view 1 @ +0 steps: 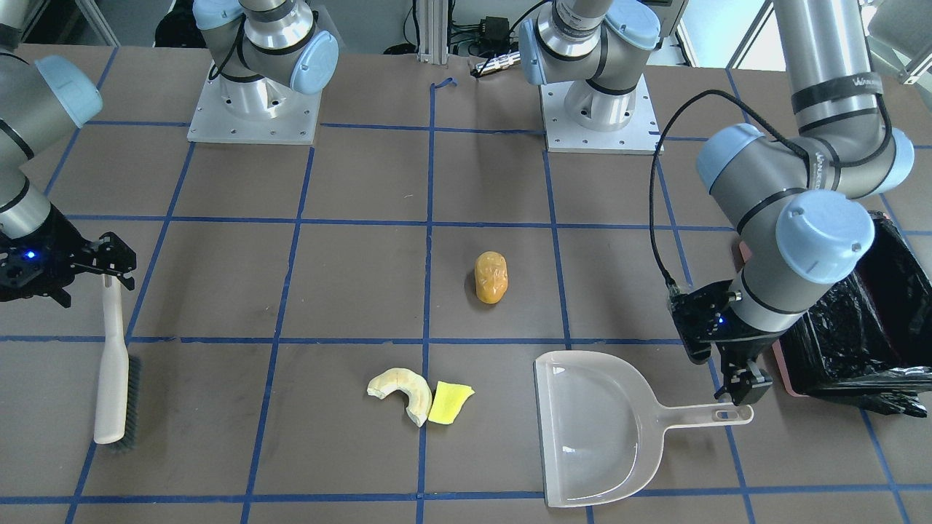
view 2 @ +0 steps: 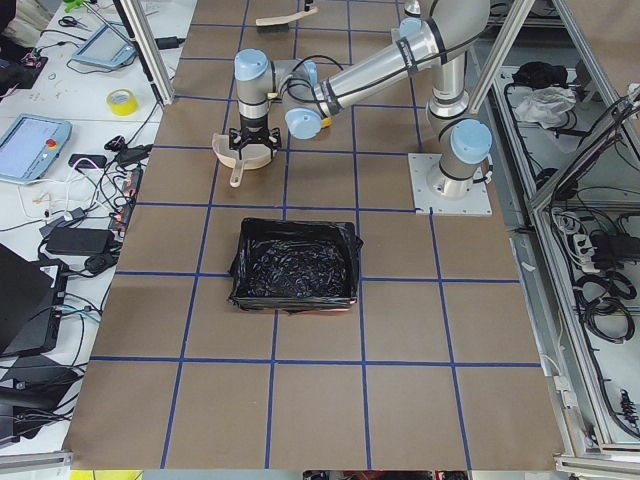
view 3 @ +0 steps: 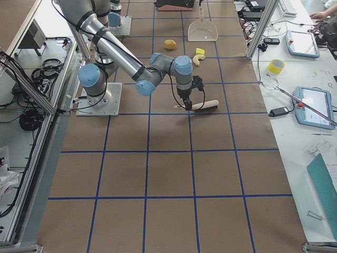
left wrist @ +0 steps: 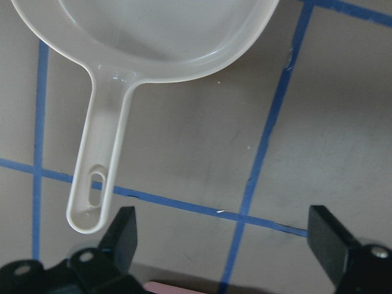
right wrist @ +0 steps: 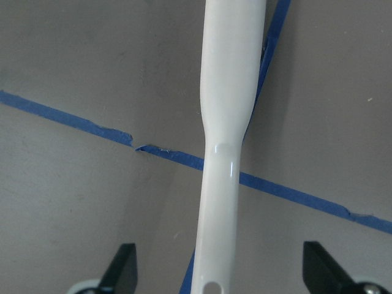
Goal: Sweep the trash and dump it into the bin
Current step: 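Close the left gripper on the dustpan handle while the right gripper grips the brush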
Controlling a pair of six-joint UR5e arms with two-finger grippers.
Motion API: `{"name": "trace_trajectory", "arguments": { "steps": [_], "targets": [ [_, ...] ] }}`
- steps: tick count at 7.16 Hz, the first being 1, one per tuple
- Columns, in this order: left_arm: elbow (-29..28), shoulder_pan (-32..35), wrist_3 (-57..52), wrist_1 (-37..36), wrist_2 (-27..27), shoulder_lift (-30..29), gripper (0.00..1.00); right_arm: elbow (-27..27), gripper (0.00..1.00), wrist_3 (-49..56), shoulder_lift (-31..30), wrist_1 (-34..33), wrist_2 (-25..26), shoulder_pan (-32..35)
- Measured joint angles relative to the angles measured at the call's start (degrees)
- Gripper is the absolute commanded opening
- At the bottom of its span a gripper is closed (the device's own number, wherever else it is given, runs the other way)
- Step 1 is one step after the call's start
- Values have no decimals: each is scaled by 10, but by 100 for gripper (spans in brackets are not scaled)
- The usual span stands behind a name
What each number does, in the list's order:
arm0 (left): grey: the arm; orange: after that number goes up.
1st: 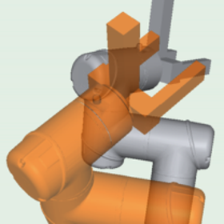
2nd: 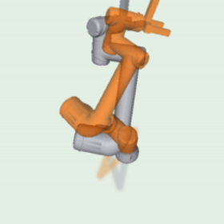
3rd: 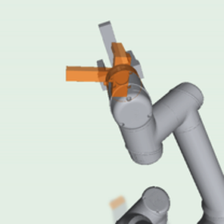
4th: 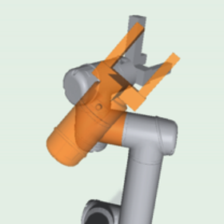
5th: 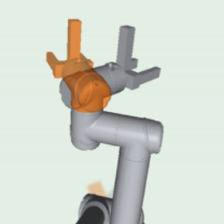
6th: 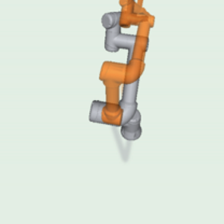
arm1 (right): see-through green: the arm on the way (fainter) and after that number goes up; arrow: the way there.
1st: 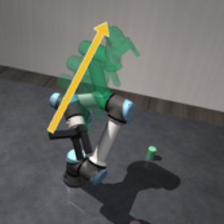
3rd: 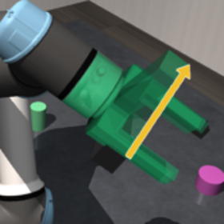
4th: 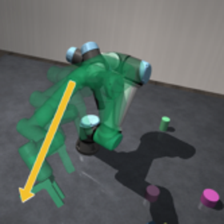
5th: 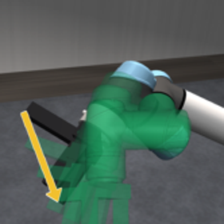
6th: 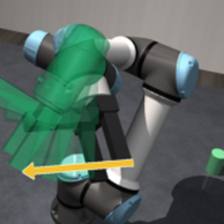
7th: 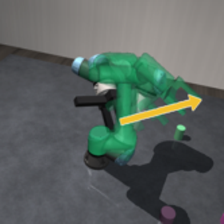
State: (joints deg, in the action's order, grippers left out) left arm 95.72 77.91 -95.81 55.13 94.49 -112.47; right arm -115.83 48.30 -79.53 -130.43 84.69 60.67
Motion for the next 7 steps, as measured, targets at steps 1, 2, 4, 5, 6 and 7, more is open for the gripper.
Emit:
{"name": "trace_trajectory", "arguments": {
  "steps": [1, 2, 4, 5, 6, 7],
  "targets": [
    [-7, 0, -11, -23, 0, -27, 100, -2, 89, 5, 10, -8, 2, 0],
    [-13, 0, -17, -32, -1, -46, 93, -3, 85, 9, 19, -11, 4, 0],
    [-19, 0, -41, -49, -1, -66, 70, 0, 74, 12, 35, -11, 6, 0],
    [-20, 0, -53, -58, -1, -69, 70, 1, 67, 11, 36, -9, 6, 0],
    [-21, 0, -60, -66, -1, -70, 52, 3, 65, 10, 36, -7, 6, 1],
    [-23, 0, -64, -71, -1, -70, 19, 3, 57, 8, 36, -7, 6, 2]
  ]
}}
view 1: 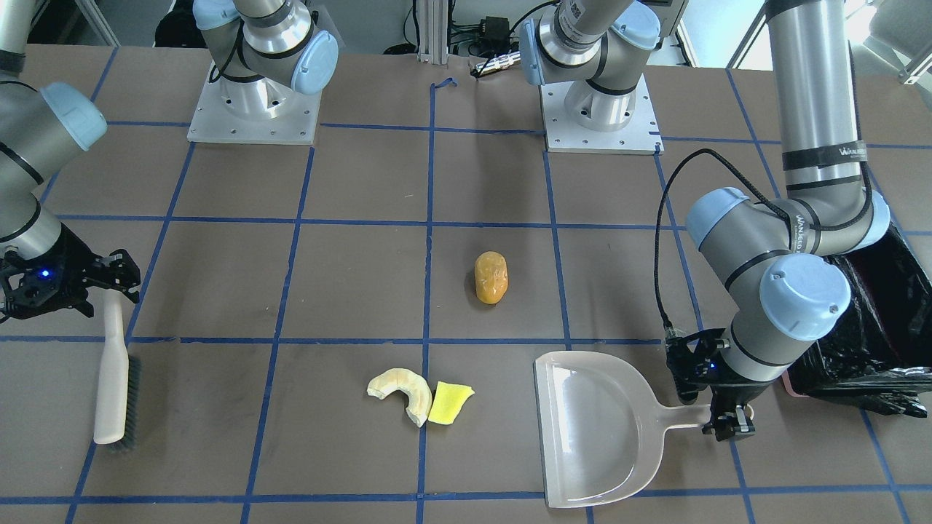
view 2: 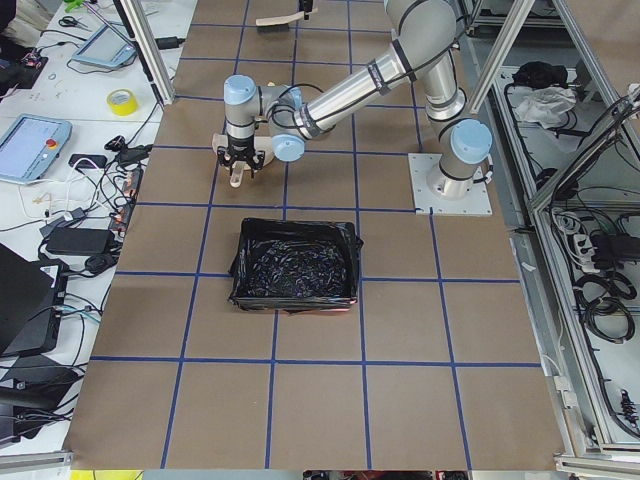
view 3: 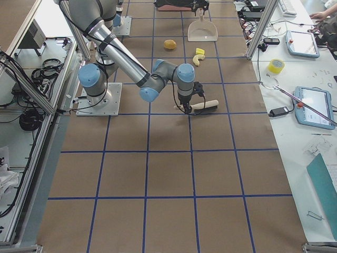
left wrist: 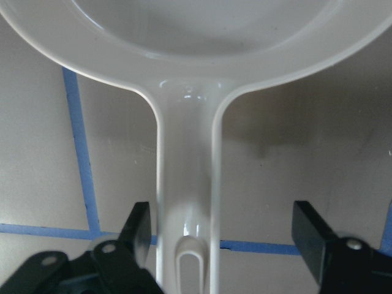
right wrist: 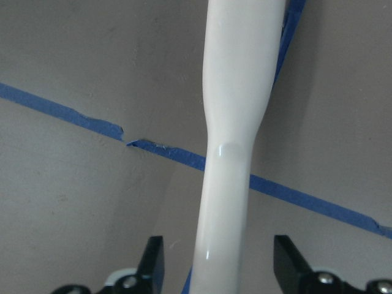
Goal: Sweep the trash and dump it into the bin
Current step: 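Close the left gripper on the dustpan handle while the right gripper grips the brush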
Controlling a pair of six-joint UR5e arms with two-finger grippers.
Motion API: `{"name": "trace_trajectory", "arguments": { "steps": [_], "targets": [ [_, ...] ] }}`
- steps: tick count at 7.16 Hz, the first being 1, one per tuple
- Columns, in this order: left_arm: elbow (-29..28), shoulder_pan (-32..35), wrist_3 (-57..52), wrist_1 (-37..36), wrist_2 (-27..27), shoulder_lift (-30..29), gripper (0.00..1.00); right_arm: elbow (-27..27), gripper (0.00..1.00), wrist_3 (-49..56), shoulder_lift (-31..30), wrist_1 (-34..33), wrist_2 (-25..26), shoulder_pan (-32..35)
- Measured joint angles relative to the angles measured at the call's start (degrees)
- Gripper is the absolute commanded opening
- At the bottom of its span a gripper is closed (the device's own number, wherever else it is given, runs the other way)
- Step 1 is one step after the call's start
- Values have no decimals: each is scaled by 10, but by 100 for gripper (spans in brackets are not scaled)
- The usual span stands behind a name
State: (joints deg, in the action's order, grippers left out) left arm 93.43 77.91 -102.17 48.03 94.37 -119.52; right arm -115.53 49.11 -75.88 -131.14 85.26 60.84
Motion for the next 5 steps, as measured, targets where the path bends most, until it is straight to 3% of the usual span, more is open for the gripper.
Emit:
{"name": "trace_trajectory", "arguments": {
  "steps": [1, 2, 4, 5],
  "targets": [
    [0, 0, -1, -2, 0, 0, 12, 0, 47, -1, 1, 0, 0, 0],
    [-1, 0, -2, -3, 0, -1, 0, 0, 23, -3, 2, 1, 0, 1],
    [-1, 0, -2, -4, -1, 0, 0, 1, 2, -16, 0, 2, -1, 1],
    [-1, 0, -6, -6, -2, 2, 0, 1, 0, -21, 0, 2, -1, 1]
  ]
}}
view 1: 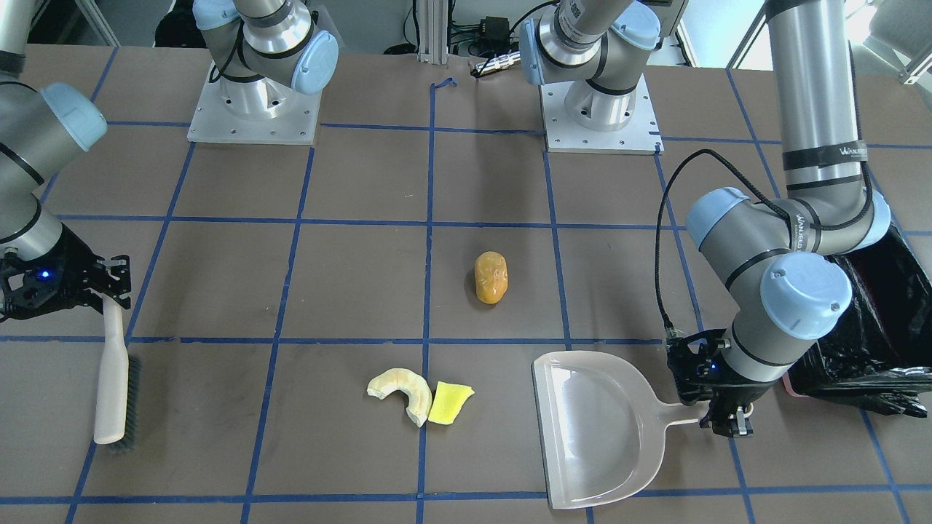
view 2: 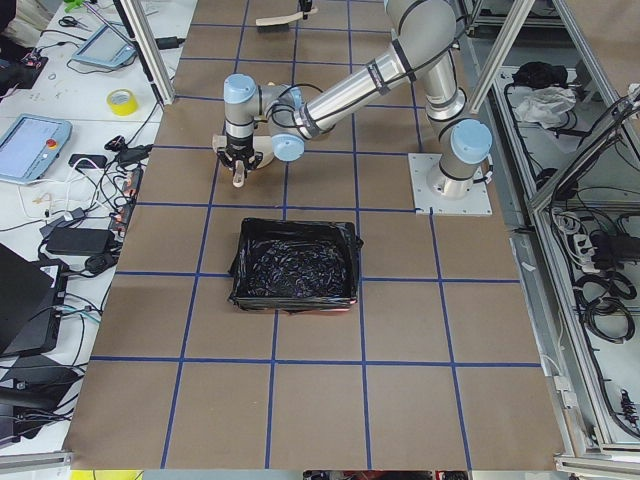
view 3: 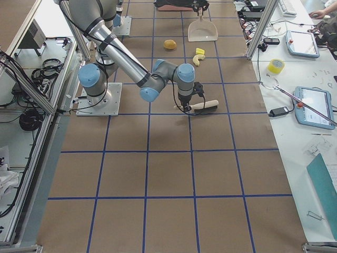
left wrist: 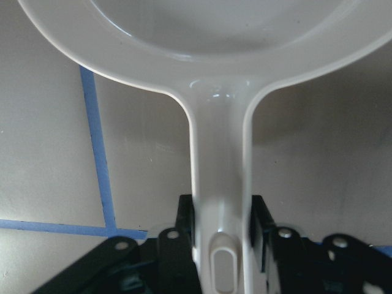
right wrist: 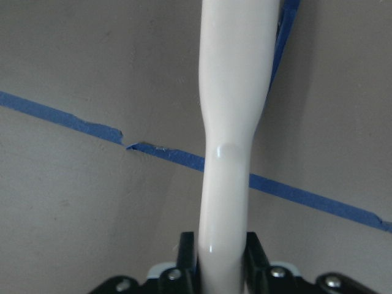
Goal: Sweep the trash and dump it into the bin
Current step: 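Close the left gripper on the dustpan handle while the right gripper grips the brush, then lift the brush with the right gripper and carry it toward the sponge and scrap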
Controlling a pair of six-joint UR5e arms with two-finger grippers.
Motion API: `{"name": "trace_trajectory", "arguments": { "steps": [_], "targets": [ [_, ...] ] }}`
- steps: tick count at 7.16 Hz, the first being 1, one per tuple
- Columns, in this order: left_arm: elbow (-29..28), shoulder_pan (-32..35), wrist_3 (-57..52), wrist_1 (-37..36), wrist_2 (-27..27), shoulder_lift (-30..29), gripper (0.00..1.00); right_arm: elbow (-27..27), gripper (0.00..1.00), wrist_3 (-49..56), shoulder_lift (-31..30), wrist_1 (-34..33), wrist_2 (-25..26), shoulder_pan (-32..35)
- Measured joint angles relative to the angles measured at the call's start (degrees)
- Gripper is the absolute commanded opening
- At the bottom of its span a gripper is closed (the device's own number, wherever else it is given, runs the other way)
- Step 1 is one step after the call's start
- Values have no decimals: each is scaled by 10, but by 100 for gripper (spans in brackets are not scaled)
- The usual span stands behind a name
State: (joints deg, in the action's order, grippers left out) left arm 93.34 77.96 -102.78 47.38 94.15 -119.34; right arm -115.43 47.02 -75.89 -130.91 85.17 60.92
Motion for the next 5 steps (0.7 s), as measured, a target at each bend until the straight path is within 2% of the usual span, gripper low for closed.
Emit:
{"name": "trace_trajectory", "arguments": {
  "steps": [3, 4, 5],
  "targets": [
    [4, 0, -29, -2, -2, 8, 0, 3, 0, -17, -9, 0, -2, 3],
    [6, 0, -33, -2, -2, 6, 0, 12, 0, -45, -25, 17, -1, 14],
    [6, 0, -34, -1, -3, 3, 0, 36, 0, -100, -47, 66, 0, 44]
  ]
}}
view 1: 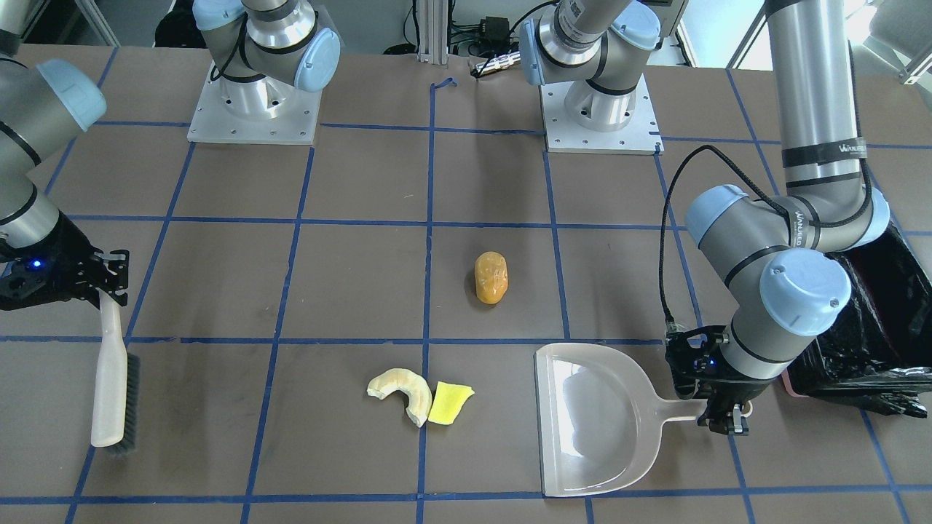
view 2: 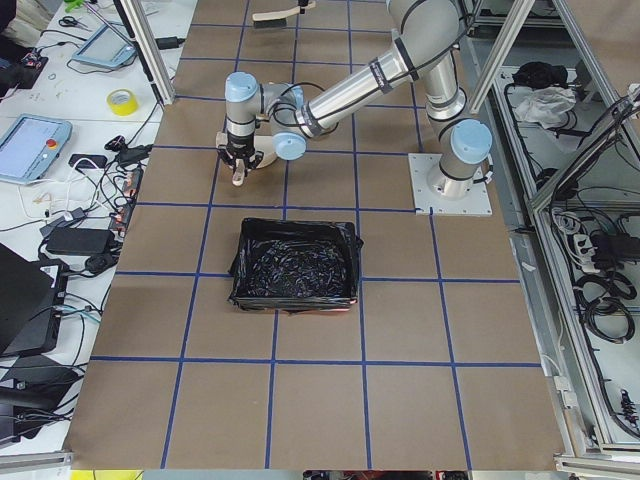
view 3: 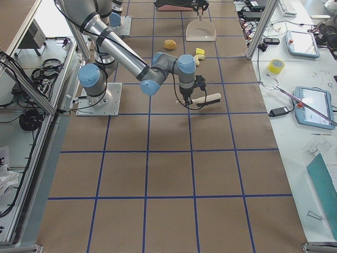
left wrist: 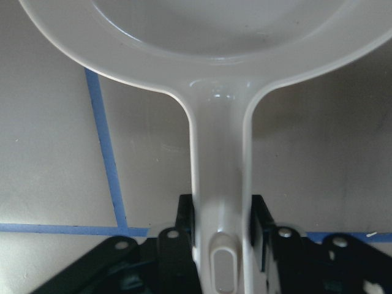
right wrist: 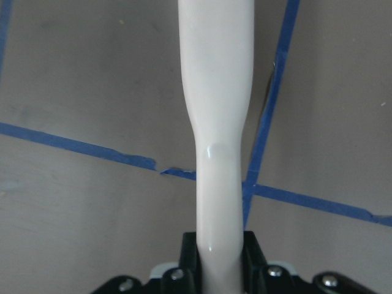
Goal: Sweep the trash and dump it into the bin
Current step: 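Lift the brush with the right gripper and carry it toward the sponge and scrap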
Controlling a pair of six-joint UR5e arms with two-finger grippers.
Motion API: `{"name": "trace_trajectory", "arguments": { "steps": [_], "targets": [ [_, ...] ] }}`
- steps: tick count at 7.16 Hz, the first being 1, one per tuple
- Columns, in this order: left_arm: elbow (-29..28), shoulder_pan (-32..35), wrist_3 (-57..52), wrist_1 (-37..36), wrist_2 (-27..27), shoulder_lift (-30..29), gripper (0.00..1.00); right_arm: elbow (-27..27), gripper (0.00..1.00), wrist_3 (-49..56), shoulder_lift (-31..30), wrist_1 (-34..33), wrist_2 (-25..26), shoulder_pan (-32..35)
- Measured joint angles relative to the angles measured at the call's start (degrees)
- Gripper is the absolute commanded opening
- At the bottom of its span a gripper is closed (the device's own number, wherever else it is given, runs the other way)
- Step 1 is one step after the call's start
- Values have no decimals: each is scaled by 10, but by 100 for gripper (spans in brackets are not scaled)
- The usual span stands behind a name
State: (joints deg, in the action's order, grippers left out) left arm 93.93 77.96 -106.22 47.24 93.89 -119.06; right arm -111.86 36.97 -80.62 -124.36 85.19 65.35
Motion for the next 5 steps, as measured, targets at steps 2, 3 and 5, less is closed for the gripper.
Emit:
{"name": "trace_trajectory", "arguments": {
  "steps": [2, 3, 5],
  "targets": [
    [-1, 0, 0, 3, 1, 1, 0, 51, 0, -143, -24, 93, 7, 85],
    [0, 0, 0, 4, 1, 1, 0, 62, 0, -219, -27, 106, 8, 135],
    [1, 1, 5, 6, -1, -3, 0, 67, 0, -364, -13, 87, 5, 232]
  ]
}}
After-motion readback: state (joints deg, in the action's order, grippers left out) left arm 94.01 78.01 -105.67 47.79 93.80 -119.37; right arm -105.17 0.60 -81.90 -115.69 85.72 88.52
